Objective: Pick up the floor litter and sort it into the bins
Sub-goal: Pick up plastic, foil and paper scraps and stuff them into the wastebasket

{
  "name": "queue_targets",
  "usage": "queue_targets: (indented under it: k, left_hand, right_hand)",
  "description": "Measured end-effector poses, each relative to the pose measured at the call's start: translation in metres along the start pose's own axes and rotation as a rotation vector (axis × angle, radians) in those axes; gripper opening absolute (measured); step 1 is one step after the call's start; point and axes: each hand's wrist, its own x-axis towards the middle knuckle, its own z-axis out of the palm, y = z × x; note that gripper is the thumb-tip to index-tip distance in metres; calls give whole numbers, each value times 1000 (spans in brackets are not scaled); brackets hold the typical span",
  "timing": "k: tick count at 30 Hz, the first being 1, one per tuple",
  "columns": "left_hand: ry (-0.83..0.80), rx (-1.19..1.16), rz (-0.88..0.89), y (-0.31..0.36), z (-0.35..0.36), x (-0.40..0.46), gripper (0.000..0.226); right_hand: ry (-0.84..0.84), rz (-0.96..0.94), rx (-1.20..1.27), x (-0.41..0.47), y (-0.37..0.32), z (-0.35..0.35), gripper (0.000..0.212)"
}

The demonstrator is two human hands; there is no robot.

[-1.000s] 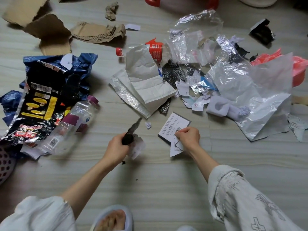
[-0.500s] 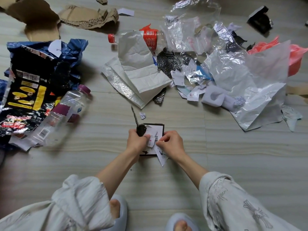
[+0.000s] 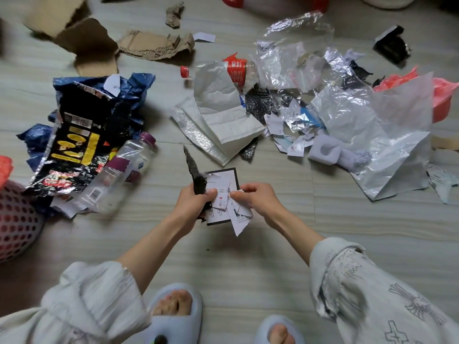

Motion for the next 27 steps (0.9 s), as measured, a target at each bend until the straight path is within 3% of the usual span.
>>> queue_targets:
  k: [4,7,9,12,16,18,21,24,27]
  left_hand:
    - [56,52,100,20,-42,-31,10]
    - [177,85,200,42,-93,-56,17]
    - [357,148,300,56,-128,-73,14]
    - [655,208,392,76,-177,-109,32]
    - [877,235,439,96,-250,-139,44]
    - [967,268,379,98,-299,-146,55]
    - [936,433,182,80,-362,-156,78]
    - [721,629,-104,50,-399,-163,107]
    - [666,657,-136,34,-418,-167,87]
  right_hand:
    - [-12,-72,-30,-23,-28,29,8]
    - [40,-156,-41,-46,-58,51,12]
    - [65,-236,-72,-65,-84,71,20]
    - [38,-341,-102,-98,-124,118,14]
    - [-21,-429,-65,-122,-178,203,11]
    - [-78,-500,-48,-131,-203,250,10]
    - [-122,-587,-108,-139,-224,315,15]
    - [-170,-580,-327,-137,-223,366,34]
    - [-276,-507,-497,-140,-217,392,57]
